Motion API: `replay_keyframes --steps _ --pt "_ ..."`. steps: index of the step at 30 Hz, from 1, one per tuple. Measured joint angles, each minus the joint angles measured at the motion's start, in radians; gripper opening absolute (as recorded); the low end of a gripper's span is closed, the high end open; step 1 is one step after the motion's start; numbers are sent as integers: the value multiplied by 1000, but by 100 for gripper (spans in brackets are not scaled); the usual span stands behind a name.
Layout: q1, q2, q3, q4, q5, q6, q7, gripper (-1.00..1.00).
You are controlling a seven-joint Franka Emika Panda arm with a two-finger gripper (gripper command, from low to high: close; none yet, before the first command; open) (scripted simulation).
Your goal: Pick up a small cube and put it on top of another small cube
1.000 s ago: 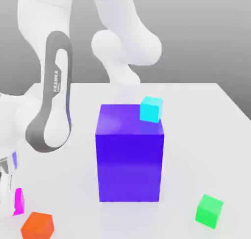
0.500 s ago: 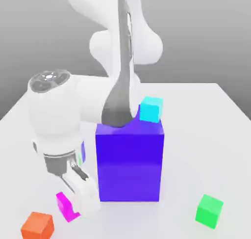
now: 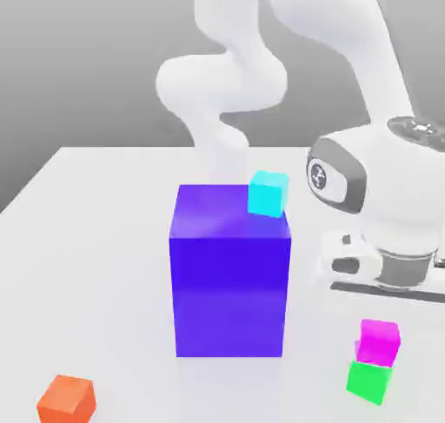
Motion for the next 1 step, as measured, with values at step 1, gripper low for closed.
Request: replay_keyframes --steps 1 --pt "0 0 0 0 0 0 0 100"
